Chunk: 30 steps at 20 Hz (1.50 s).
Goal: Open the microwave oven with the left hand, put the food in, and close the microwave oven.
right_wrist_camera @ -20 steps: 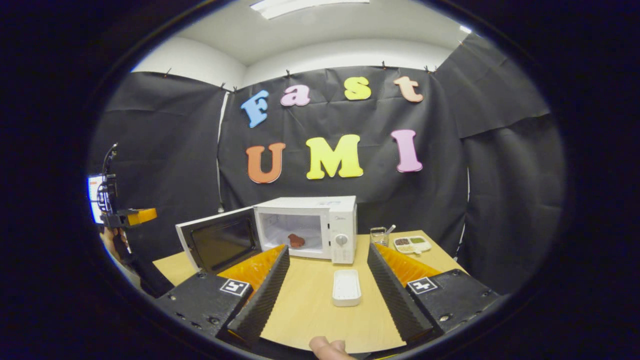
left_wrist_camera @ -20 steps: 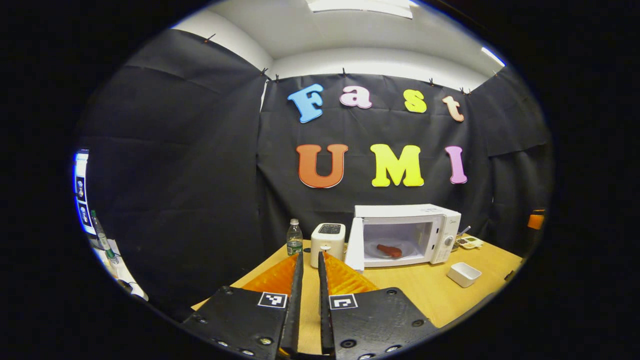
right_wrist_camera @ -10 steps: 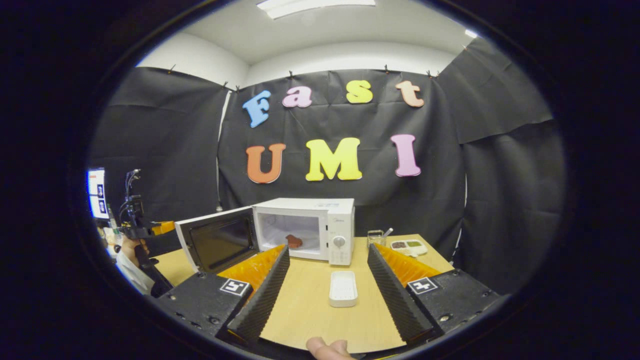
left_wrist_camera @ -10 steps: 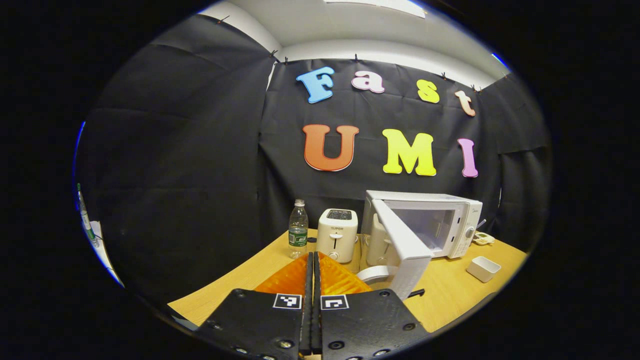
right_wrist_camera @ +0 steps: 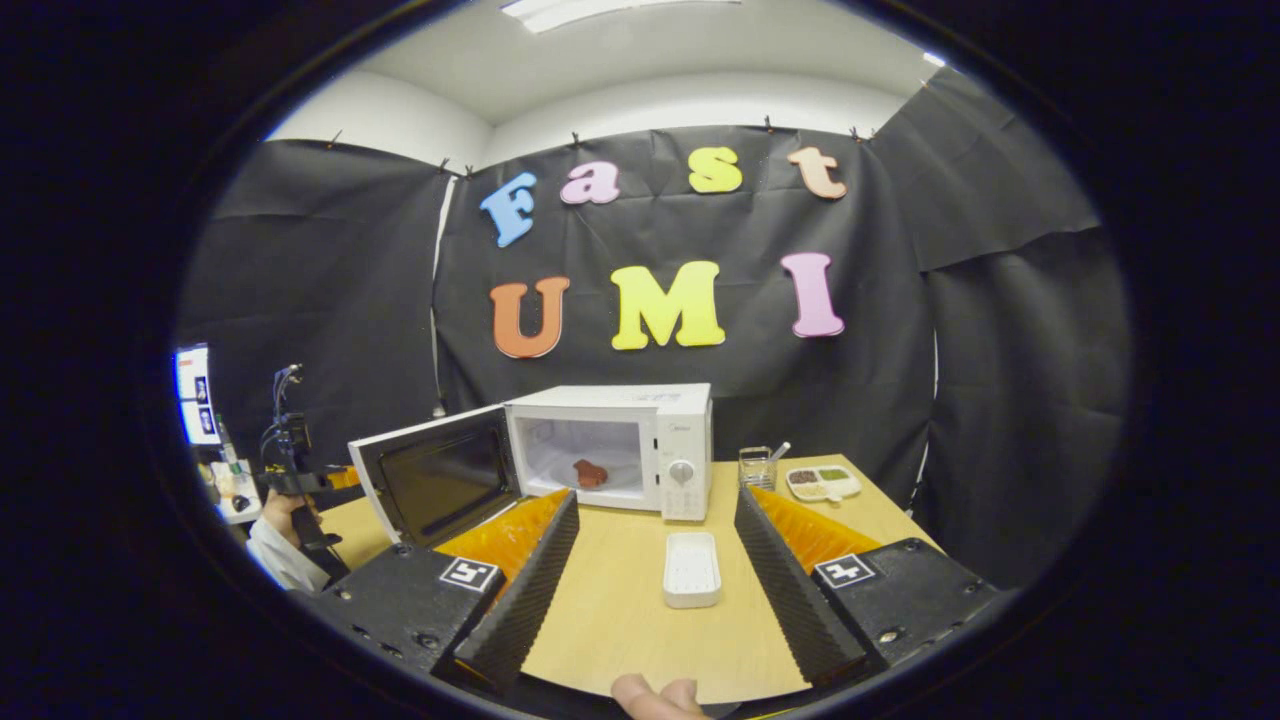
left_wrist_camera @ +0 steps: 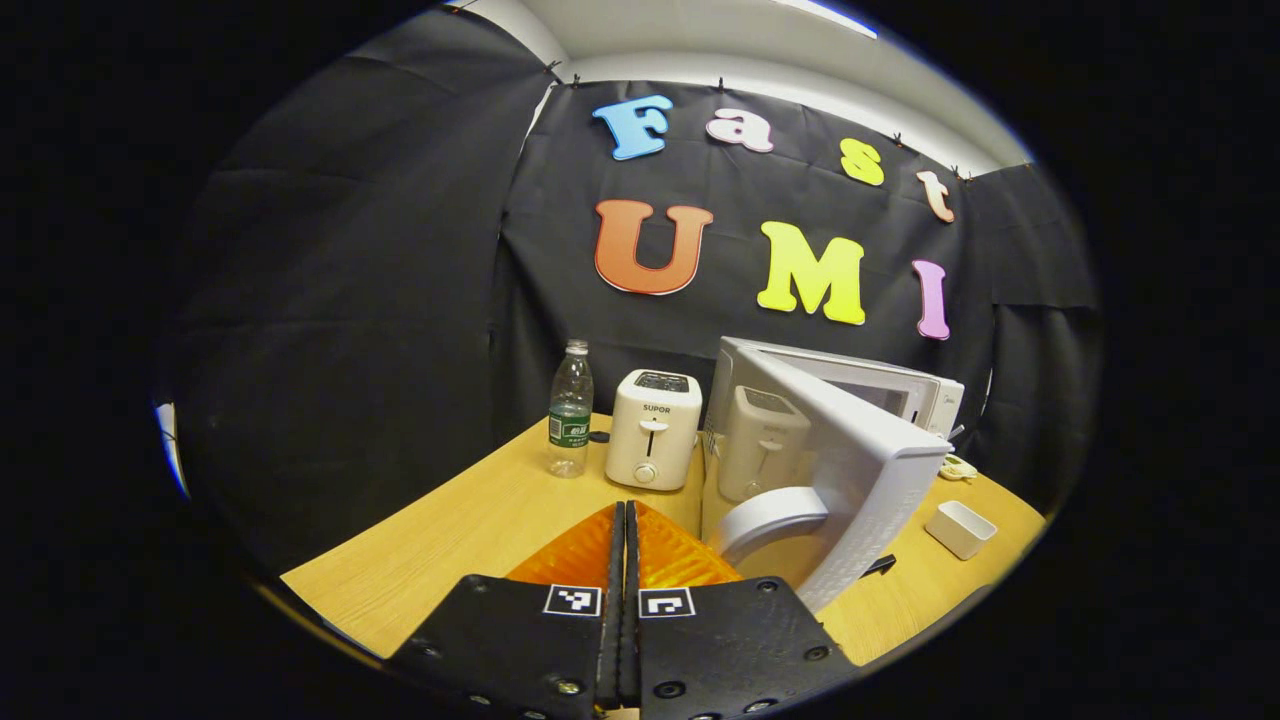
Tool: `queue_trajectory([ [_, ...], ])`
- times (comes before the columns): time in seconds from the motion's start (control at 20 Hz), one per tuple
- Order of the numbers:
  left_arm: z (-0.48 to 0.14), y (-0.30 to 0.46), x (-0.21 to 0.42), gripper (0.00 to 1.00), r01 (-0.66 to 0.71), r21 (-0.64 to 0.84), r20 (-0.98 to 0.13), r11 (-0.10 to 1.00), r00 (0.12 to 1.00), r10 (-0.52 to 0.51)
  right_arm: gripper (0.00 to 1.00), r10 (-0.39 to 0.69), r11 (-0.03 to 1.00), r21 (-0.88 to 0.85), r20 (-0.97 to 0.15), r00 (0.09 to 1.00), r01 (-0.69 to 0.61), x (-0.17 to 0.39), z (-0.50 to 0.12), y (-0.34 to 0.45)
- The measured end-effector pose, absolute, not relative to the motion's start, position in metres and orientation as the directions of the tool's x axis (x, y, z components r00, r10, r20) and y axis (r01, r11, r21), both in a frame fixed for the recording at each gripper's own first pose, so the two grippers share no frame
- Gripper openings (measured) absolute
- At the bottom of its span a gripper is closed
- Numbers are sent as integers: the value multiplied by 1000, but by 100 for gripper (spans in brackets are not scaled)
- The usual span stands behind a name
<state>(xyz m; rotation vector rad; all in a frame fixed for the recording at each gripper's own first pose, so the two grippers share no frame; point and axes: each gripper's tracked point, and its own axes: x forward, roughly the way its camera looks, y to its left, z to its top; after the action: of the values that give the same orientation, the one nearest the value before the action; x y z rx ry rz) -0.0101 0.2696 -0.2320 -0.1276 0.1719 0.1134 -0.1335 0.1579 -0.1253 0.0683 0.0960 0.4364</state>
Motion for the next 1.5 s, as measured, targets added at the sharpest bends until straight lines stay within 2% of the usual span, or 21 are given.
queue_trajectory([
  [0.35,-234,223,-6,0,-50,-85,-168,995,985,35,99,438,899,41,-65,897,-436,-144,-112,157],
  [0.8,-247,132,19,0,80,-94,-177,992,979,-96,99,398,914,94,-27,917,-394,-147,-96,122],
  [1.15,-253,45,59,0,197,-131,-180,972,959,-218,99,399,911,113,0,917,-396,-151,-91,101],
  [1.5,-256,-12,104,0,252,-138,-198,958,941,-275,99,349,929,123,26,937,-350,-135,-91,69],
])
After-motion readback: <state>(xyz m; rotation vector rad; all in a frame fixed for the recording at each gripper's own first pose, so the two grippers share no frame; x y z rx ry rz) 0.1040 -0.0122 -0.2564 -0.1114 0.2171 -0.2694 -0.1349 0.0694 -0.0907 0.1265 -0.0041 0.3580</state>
